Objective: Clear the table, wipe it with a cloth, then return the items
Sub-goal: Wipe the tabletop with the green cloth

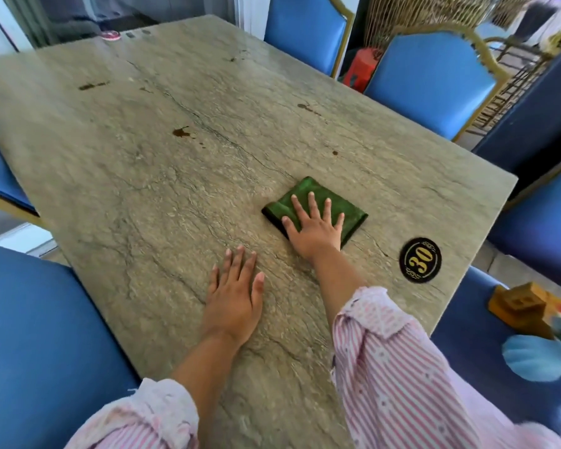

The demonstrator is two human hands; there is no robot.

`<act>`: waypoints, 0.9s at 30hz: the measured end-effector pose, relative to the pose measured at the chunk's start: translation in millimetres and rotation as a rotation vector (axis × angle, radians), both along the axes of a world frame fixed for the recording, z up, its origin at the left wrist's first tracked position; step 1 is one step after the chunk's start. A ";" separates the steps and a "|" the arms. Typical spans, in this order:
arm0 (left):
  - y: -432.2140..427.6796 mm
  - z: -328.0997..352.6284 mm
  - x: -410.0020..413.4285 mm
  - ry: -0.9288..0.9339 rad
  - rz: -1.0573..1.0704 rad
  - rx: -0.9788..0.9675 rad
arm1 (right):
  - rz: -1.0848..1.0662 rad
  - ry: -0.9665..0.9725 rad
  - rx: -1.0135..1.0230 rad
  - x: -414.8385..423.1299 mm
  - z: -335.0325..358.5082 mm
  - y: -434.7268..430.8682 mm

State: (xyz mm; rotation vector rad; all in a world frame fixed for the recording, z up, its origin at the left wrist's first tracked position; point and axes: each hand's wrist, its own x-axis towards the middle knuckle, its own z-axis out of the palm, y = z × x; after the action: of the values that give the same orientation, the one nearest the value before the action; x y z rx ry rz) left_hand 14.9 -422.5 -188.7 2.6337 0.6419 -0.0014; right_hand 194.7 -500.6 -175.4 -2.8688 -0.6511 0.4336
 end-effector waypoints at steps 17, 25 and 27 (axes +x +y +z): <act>97.4 91.6 -34.2 0.778 -0.643 0.239 | -0.238 0.081 0.001 -214.3 3.5 0.6; 153.9 132.0 -32.0 0.858 -0.615 0.340 | -0.172 0.285 -0.034 -227.8 16.0 69.6; 172.4 144.4 -27.3 0.819 -0.636 0.360 | -0.154 0.318 -0.042 -221.6 18.7 81.1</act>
State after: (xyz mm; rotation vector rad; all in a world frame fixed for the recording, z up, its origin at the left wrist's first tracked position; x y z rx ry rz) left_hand -12.4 -250.1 -44.4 3.0136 -0.0208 -1.2993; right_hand -26.9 -419.5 -156.6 -2.7700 -0.3677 0.8627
